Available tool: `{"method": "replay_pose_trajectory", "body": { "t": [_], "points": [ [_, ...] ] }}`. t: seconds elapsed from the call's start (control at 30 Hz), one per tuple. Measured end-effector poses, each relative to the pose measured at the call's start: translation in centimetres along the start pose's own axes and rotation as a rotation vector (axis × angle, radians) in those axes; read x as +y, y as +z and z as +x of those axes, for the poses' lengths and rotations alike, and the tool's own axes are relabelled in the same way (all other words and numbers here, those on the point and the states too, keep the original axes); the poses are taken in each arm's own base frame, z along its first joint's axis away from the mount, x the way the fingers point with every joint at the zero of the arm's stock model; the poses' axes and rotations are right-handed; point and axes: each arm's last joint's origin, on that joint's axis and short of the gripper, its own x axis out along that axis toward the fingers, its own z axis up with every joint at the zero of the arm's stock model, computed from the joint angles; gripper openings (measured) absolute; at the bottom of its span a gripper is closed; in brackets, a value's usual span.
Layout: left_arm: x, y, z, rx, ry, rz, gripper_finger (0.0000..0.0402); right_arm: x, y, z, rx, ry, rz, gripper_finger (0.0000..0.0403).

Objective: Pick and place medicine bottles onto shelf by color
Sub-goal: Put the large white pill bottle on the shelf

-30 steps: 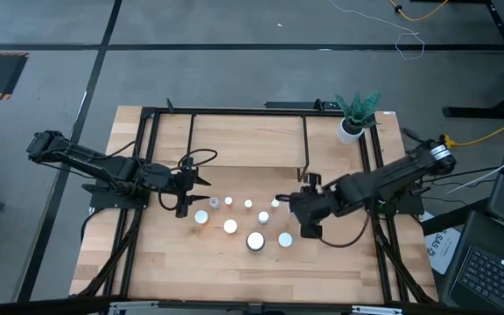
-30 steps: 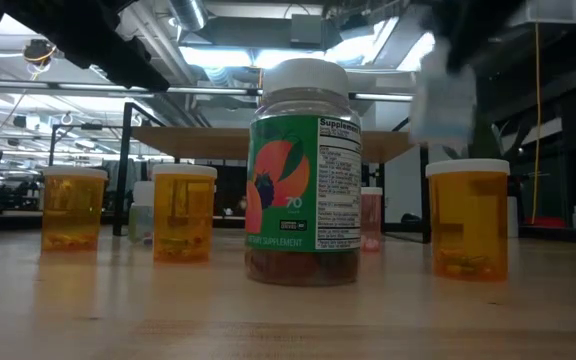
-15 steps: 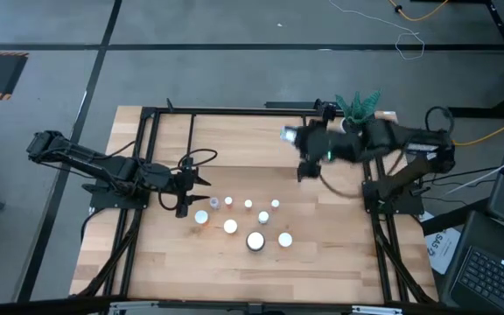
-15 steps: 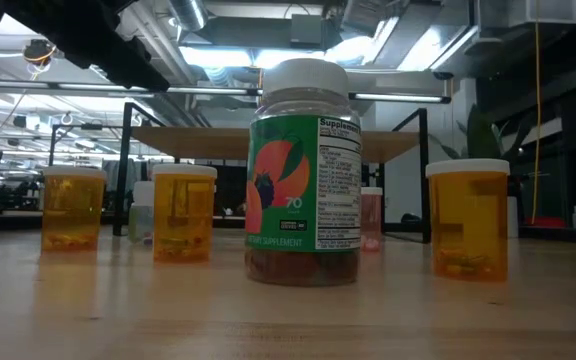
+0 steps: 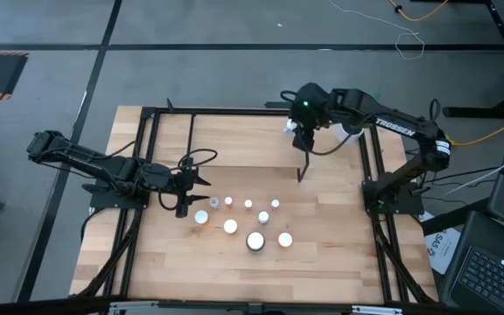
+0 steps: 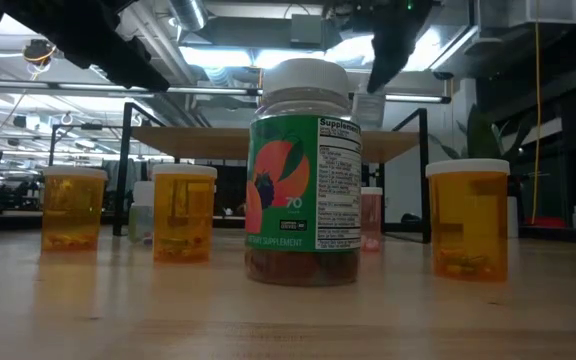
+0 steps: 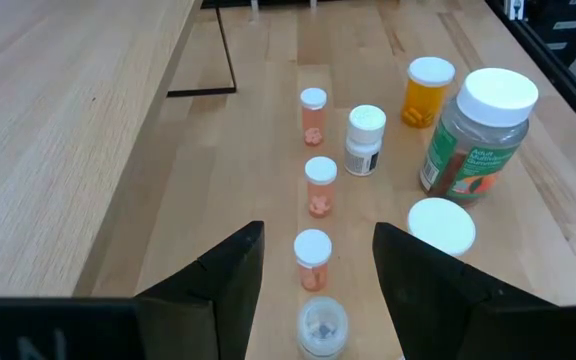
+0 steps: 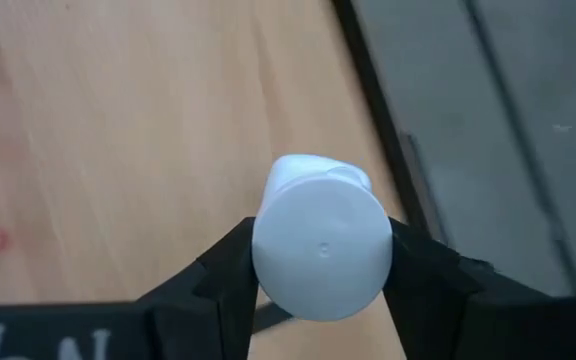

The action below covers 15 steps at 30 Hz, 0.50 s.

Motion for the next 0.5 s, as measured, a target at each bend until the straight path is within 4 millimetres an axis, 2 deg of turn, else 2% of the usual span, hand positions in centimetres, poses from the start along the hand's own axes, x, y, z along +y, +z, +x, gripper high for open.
{"method": "replay_pose_trajectory", "body": {
  "t": [0.1, 0.5],
  "points": [
    [0.0, 0.0, 0.0, 0.0, 0.0, 0.0, 0.0185, -0.5, 0.1, 0.3, -0.036, 0.066, -0.01, 0.0177],
    [0.0, 0.0, 0.0, 0.0, 0.0, 0.0, 0.0185, -1.2, 0.1, 3.3, 0.055, 0.111, -0.003, 0.0184]
  ]
}}
